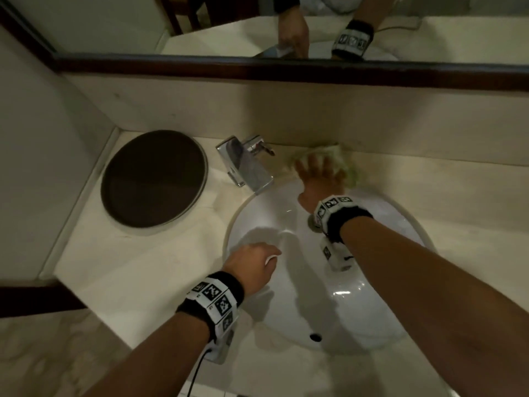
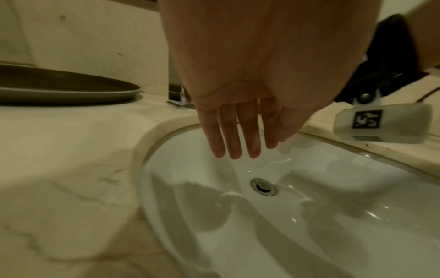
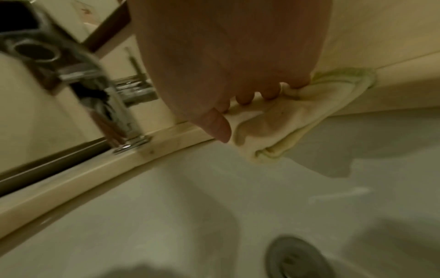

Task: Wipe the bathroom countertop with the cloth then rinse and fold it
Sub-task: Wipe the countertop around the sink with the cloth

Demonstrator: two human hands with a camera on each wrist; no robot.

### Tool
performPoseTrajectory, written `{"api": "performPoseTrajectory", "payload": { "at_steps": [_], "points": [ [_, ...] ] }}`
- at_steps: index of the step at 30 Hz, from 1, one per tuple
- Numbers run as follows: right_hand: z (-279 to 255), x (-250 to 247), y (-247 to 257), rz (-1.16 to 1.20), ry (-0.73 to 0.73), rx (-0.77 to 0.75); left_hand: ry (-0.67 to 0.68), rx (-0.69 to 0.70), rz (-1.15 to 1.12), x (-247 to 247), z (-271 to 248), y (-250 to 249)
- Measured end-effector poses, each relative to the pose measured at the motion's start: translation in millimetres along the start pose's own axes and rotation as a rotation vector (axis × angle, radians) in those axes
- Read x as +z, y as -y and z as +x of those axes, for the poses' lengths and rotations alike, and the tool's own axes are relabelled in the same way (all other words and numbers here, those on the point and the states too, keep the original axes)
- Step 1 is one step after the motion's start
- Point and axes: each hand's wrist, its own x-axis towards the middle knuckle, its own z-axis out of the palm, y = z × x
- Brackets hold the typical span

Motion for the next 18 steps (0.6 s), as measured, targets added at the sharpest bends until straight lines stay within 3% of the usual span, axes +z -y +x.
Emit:
{"api": "performPoseTrajectory", "payload": {
  "at_steps": [8, 14, 18],
  "points": [
    [15.6, 13.5, 67.8, -0.195, -0.072, -0.217, 0.013, -0.104, 0.03, -8.5, -16.4, 28.6],
    [19.0, 11.0, 37.4, -0.125, -0.142, -0.266, 0.015, -0.101, 0.041, -11.0, -18.2, 18.0],
    [13.9, 6.7, -1.6, -0.105, -0.053, -0.193, 0.011, -0.069, 0.043, -12.1, -15.9, 7.3]
  ]
}}
